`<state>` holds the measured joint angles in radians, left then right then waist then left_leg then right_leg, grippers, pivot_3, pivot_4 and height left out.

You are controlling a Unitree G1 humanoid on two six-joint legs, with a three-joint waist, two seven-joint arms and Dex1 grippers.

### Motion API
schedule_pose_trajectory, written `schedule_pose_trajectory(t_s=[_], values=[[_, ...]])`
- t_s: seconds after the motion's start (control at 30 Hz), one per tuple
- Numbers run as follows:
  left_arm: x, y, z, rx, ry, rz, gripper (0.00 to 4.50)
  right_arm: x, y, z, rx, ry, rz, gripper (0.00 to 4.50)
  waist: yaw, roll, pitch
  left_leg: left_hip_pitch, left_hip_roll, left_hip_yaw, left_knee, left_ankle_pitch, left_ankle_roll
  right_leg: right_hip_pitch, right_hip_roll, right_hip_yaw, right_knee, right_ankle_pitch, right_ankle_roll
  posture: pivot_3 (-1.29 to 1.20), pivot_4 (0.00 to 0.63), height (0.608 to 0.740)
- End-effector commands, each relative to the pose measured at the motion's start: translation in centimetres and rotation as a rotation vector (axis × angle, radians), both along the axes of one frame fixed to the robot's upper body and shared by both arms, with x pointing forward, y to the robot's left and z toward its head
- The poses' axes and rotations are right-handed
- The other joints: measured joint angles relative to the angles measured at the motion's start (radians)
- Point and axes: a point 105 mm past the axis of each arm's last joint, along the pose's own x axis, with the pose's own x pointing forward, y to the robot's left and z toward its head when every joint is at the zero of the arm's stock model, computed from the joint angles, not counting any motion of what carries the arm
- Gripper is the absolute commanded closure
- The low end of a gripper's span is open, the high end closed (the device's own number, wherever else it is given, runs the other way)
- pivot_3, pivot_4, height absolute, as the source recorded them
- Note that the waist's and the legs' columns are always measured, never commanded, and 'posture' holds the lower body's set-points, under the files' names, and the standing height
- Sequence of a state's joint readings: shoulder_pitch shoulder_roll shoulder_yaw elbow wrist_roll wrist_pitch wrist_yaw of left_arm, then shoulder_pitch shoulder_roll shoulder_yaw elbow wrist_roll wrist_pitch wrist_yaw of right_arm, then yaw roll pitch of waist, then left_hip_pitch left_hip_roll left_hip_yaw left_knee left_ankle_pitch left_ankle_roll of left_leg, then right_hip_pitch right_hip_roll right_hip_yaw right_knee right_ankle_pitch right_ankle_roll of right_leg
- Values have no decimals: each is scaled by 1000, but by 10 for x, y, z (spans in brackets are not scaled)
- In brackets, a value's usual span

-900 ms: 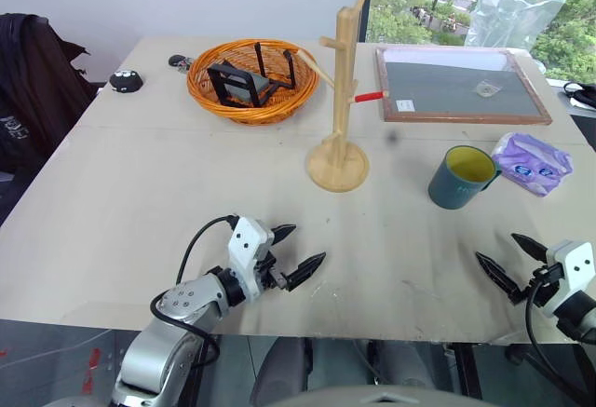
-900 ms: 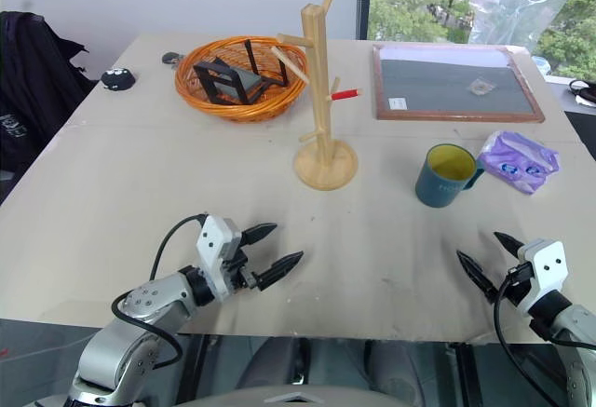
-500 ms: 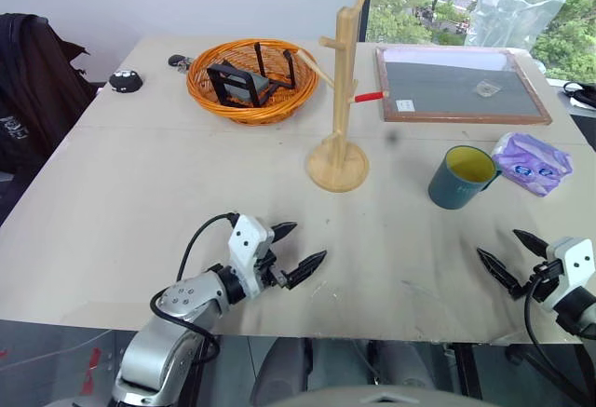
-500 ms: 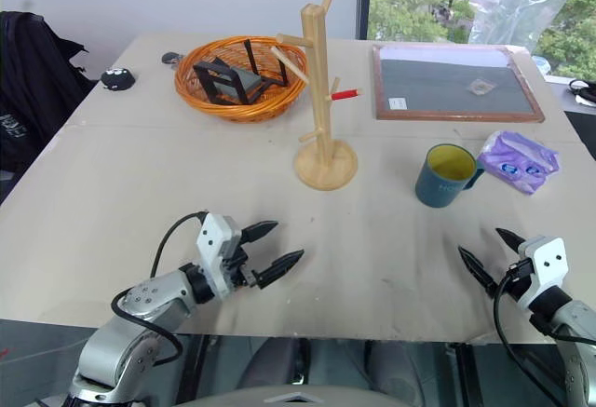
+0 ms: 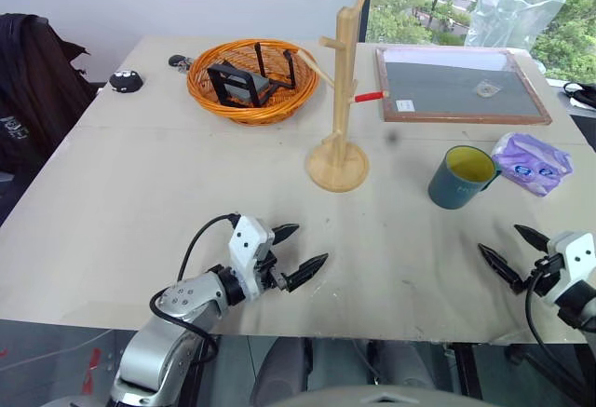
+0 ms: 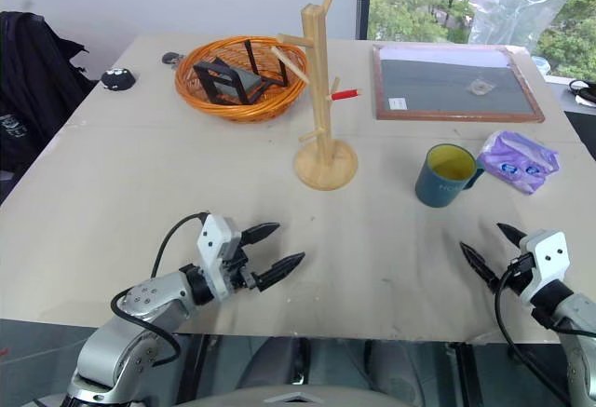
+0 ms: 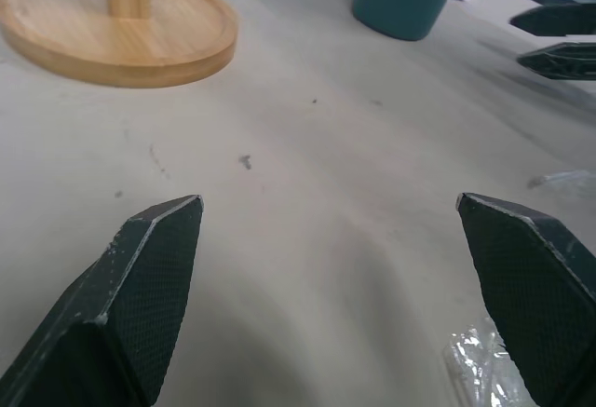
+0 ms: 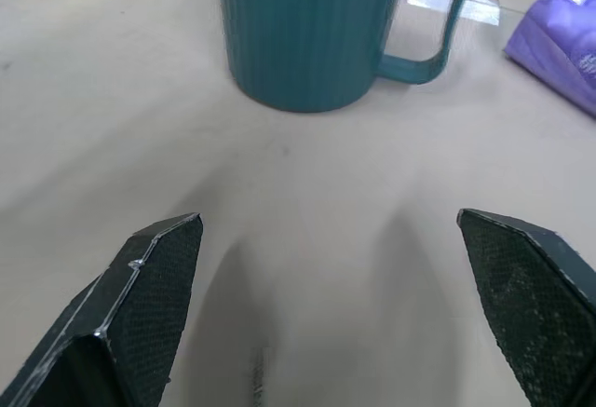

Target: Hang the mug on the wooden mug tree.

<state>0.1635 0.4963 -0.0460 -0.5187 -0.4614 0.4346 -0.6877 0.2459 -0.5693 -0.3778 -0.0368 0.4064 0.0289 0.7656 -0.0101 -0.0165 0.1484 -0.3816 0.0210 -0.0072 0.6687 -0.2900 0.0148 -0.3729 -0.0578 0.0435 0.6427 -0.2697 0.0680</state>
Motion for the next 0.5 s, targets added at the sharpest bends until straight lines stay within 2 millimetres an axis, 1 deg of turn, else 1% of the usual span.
schedule_pose_trajectory(t_s=[0.03,0.13,0.23,0.3,0.4,0.5], values=[[-8,-21,28,-37,-75,-151,0,18,-19,22,-73,-75,-8,76,-1,0,0,0,0,0,0,0,0,0,0,0,0,0,0,0,150,737],[-8,-29,35,-13,-98,-224,0,32,-26,25,-102,-85,0,76,-1,0,0,1,0,0,0,0,0,0,0,0,0,0,0,0,150,737],[-3,-43,51,-8,-138,-284,0,66,-38,38,-107,-137,-47,76,-3,1,1,0,0,0,0,0,0,0,1,0,0,0,0,0,150,737],[1,-48,63,-26,-153,-309,0,81,-42,46,-95,-164,-70,76,-4,1,1,0,0,1,1,0,0,0,1,1,0,0,0,0,150,737],[1,-52,73,-23,-168,-353,0,94,-41,49,-106,-178,-61,76,-5,1,1,0,0,1,0,0,0,0,1,1,0,0,0,0,150,737],[-2,-55,82,-15,-171,-420,0,108,-33,51,-98,-186,-45,76,-4,1,1,-3,0,1,0,3,-5,-3,1,1,-1,0,0,0,150,737]])
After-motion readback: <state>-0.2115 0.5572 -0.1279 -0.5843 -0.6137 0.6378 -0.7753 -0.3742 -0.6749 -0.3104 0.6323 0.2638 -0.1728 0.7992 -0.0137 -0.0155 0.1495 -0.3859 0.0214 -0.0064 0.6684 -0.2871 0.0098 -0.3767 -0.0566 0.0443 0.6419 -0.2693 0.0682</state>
